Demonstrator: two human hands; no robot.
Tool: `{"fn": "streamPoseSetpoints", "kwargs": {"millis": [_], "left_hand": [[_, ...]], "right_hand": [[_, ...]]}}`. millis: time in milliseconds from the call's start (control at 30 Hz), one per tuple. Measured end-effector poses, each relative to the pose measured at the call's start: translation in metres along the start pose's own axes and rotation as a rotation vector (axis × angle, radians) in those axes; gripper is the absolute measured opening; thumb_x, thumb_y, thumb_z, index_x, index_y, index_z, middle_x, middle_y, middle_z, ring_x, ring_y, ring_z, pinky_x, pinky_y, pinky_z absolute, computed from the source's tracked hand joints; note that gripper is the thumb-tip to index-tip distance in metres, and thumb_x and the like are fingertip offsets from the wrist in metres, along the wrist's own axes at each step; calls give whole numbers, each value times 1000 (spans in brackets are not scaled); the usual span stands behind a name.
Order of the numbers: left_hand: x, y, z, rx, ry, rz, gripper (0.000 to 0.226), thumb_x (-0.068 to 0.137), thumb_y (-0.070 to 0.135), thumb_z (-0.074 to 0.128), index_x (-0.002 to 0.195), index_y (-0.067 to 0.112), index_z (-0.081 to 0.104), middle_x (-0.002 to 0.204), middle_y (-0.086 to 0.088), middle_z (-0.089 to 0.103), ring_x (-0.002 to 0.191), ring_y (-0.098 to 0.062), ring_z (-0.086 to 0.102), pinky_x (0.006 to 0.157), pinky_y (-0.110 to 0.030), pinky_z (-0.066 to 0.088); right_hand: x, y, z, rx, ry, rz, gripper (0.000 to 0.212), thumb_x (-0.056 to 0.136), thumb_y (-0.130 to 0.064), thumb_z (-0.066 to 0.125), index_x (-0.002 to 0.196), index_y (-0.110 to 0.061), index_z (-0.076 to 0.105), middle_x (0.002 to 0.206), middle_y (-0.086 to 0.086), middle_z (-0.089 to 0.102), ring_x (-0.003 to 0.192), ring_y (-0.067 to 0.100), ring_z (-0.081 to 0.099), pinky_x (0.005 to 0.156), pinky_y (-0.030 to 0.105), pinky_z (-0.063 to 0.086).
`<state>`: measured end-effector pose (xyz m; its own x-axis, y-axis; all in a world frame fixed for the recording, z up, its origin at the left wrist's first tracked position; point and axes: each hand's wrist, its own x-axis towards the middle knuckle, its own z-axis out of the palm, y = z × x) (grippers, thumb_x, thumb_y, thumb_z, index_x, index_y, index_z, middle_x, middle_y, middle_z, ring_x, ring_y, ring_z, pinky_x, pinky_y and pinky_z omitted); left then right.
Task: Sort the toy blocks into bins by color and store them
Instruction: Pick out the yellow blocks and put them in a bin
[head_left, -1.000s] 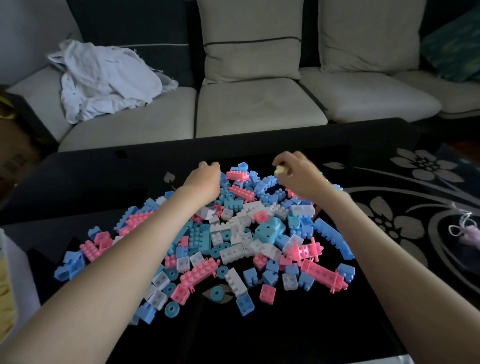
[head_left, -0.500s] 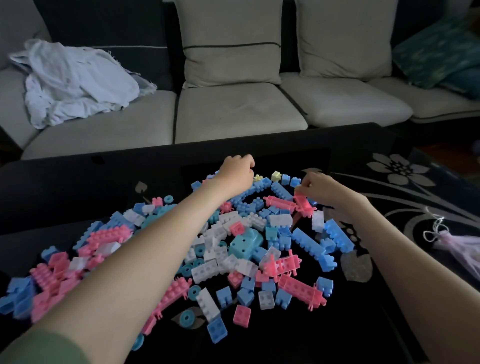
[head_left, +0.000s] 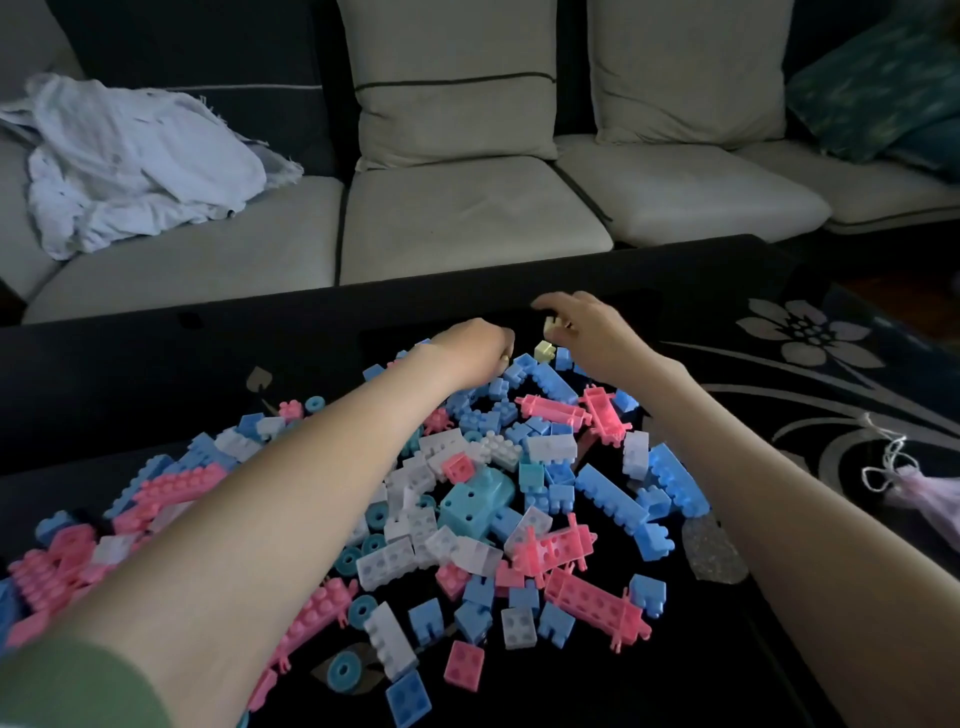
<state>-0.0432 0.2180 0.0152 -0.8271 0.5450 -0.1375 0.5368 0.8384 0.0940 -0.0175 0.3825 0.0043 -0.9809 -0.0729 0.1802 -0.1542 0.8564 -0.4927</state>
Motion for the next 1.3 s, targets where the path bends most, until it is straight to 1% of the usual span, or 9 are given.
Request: {"fn": "streamPoseSetpoints", "kwargs": {"millis": [100,200,333,600,700,833,1000,1133,1300], "left_hand": [[-7,-4,0,-15,29,-16,21,97,19,43,113,12,55,102,-9,59,81,-21,56,57,-28,40],[-11,-8,2,39,25,-11,21,96,22,45,111,12,55,103,-10,58,81,-21,54,60,-30,42],[-17,-10,0,-73,100,-8,26,96,27,47,116,15,58,108,-7,59,89,-20,55,71,-34,48],[-67,-4,-16,-545,308,-201,24,94,37,49,102,18,62,92,2,65,81,-14,62,72,-31,50],[-93,2,-20,-707,347,-282,24,94,36,47,96,19,64,82,6,63,76,-11,59,60,-25,46],[-136,0,-24,-1225,313,-542,21,91,28,50,79,17,63,72,0,64,60,-13,52,55,-23,42],[-212,-18,-25,-1609,364,-684,34,98,40,41,83,15,58,46,3,55,46,-12,47,47,-25,39],[-268,-40,-30,-1600,455,-790,51,95,56,35,83,14,63,50,-1,52,53,-14,49,55,-27,41],[-322,-83,-33,-1493,477,-967,39,96,43,45,83,9,58,58,-4,47,52,-15,43,55,-27,38]], "right_hand": [[11,-2,12,-372,-178,-6,36,97,-17,44,130,-31,48,124,5,45,115,25,43,94,39,33],[12,3,20,-398,-232,39,31,97,-16,42,125,-27,49,122,6,46,114,24,45,95,40,31],[8,3,24,-420,-138,19,34,91,-8,48,121,-25,50,117,5,47,111,23,46,91,36,28],[-33,-53,0,-9,119,46,19,95,-23,45,113,-25,52,106,-1,50,89,14,47,86,33,27],[-61,-90,5,193,103,17,16,94,-22,47,109,-24,54,103,-3,49,86,13,50,86,35,42],[-87,-137,12,408,95,-19,14,92,-19,51,105,-23,55,104,1,56,75,5,50,60,18,39],[-111,-209,29,548,27,-91,14,91,-18,51,103,-22,56,90,-5,60,80,10,59,66,25,49],[-125,-265,54,558,-100,-171,15,94,-22,50,108,-23,55,95,-3,62,82,7,60,64,19,47],[-143,-322,85,504,-196,-249,24,94,-22,50,117,-17,56,104,3,61,82,11,59,62,17,45]]}}
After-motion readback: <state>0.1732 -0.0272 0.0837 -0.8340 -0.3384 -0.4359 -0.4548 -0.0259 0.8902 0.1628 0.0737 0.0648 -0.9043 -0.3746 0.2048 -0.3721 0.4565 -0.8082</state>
